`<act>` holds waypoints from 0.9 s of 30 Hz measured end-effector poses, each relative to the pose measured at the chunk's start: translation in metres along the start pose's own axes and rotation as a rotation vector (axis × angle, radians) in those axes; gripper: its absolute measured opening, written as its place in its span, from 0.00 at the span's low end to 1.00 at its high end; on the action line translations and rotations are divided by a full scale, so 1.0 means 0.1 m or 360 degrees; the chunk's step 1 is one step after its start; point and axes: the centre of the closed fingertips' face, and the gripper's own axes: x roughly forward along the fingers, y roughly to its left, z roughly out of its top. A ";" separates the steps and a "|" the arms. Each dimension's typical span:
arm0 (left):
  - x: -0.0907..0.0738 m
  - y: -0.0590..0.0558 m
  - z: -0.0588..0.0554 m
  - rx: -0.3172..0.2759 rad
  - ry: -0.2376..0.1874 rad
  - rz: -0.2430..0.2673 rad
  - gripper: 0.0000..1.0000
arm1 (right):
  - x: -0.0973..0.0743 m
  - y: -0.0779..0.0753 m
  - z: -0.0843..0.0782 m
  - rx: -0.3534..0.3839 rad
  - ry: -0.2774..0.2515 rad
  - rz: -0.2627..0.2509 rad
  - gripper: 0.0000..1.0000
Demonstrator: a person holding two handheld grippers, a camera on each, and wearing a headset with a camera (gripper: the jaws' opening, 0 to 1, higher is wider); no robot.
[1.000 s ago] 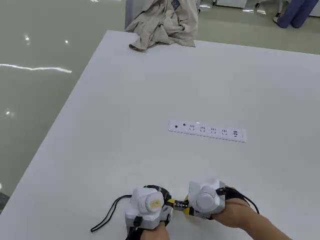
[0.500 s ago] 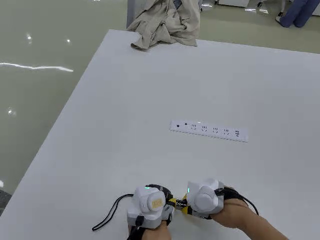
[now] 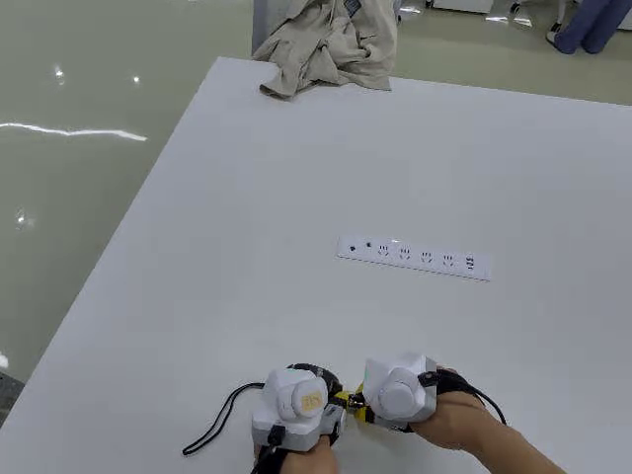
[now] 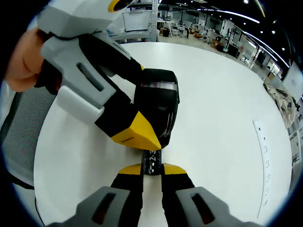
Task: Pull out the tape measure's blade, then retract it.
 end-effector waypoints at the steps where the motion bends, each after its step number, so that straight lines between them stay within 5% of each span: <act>1: 0.00 0.00 0.00 0.0000 0.0001 0.0000 0.60 | 0.00 0.00 0.00 -0.0004 0.0001 0.0000 0.14; 27: 0.01 0.00 -0.01 -0.0001 0.0010 0.0001 0.60 | 0.06 0.00 0.07 -0.0042 0.0007 0.0002 0.14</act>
